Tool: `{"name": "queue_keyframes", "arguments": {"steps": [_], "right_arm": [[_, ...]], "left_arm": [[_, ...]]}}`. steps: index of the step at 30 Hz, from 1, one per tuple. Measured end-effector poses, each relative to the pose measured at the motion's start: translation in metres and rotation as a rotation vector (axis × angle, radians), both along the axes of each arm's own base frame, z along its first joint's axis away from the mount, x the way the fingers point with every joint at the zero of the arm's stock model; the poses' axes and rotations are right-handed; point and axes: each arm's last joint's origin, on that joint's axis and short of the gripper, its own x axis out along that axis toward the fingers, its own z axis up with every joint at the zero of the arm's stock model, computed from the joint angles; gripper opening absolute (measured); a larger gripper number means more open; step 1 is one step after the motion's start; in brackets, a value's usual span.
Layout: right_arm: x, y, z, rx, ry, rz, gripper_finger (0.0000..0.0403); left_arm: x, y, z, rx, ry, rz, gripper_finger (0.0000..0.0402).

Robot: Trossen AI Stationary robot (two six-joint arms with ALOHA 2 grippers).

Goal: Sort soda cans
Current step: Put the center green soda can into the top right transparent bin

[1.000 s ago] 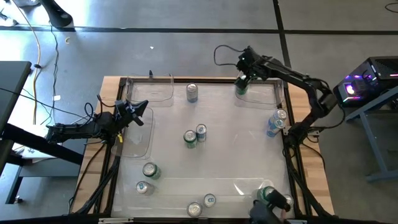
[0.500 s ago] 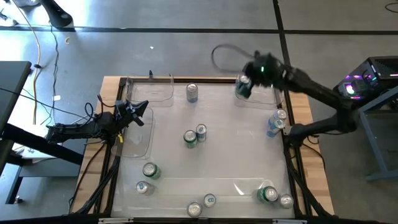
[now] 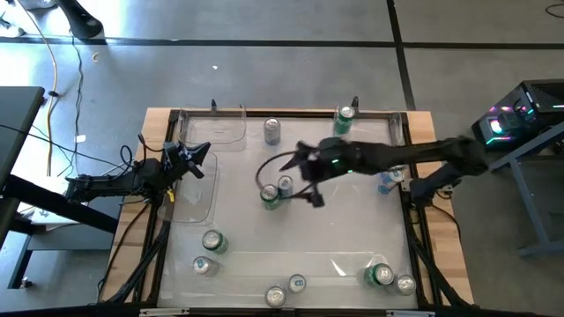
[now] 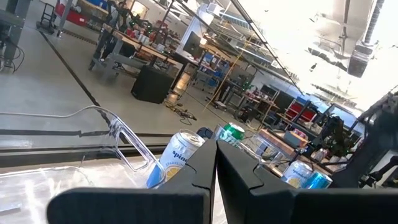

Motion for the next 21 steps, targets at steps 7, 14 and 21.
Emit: {"name": "queue_keyframes", "arguments": {"steps": [7, 14, 21], "right_arm": [[0.052, 0.001, -0.032, -0.066, 0.142, 0.081, 0.0387], [0.082, 0.001, -0.057, -0.116, 0.287, 0.12, 0.0387], [0.092, -0.006, -0.071, -0.171, 0.339, 0.045, 0.0387]], "left_arm": [[0.0, 0.0, 0.0, 0.0, 0.0, 0.0, 0.001], [0.0, 0.0, 0.0, 0.0, 0.0, 0.0, 0.001], [0.0, 0.0, 0.0, 0.0, 0.0, 0.0, 0.001]]}}
